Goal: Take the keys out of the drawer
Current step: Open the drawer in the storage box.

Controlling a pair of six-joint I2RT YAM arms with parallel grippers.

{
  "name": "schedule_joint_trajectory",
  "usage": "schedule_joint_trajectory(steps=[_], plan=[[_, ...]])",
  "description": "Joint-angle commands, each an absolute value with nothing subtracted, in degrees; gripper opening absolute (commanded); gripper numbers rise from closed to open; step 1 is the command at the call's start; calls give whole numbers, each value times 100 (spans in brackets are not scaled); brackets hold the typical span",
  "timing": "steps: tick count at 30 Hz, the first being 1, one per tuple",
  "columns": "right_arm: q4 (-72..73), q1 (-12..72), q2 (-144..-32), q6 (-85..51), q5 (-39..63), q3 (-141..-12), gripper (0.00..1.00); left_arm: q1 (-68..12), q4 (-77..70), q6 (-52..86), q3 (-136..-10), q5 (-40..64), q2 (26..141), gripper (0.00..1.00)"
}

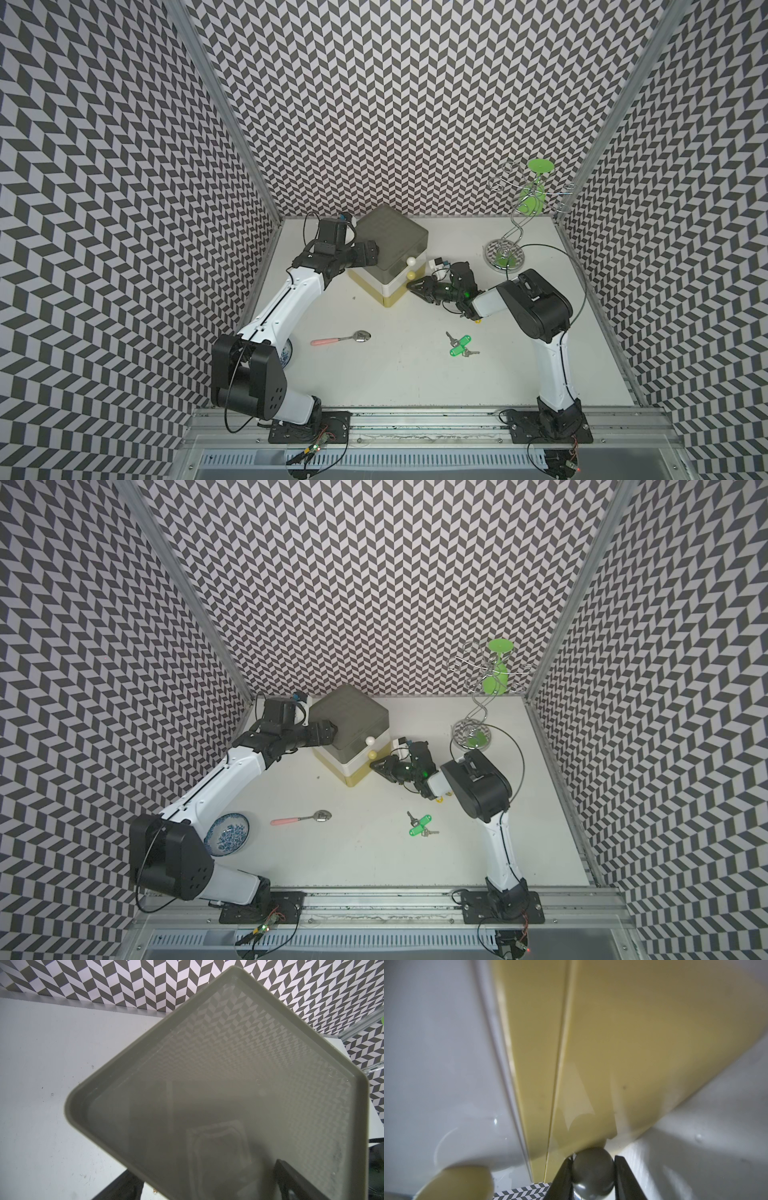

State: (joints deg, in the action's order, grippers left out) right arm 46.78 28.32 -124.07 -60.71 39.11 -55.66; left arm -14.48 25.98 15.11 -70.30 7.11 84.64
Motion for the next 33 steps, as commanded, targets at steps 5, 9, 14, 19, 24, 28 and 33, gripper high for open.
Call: schedule_joint_trajectory(steps=[5, 9, 14, 19, 24, 28, 33], plan=[[4640, 2771, -11817, -5909, 3603, -4521, 24, -1476, 3285, 1166, -6817, 431, 8947, 100], [4272, 2717, -11378, -5629, 3555, -4111, 24, -1476, 3318, 1139, -6812, 380, 9004, 100], [4134, 2569, -11016, -5459, 3573, -3592, 24, -1475, 3312, 1145, -6817, 387, 9026, 100], [3958, 2359, -10729, -5229, 3628, -3238, 24, -1477, 3309, 1149, -6812, 387, 9035, 100], [3621, 2198, -10542, -4937, 3672, -3147, 24, -1477, 3309, 1151, -6803, 385, 9060, 100], [3521, 2103, -10464, -4781, 3707, -3000, 24, -1476, 3328, 1156, -6845, 377, 9109, 100], [3445, 2048, -10307, -4699, 3702, -2850, 24, -1477, 3355, 1159, -6908, 367, 9181, 100]])
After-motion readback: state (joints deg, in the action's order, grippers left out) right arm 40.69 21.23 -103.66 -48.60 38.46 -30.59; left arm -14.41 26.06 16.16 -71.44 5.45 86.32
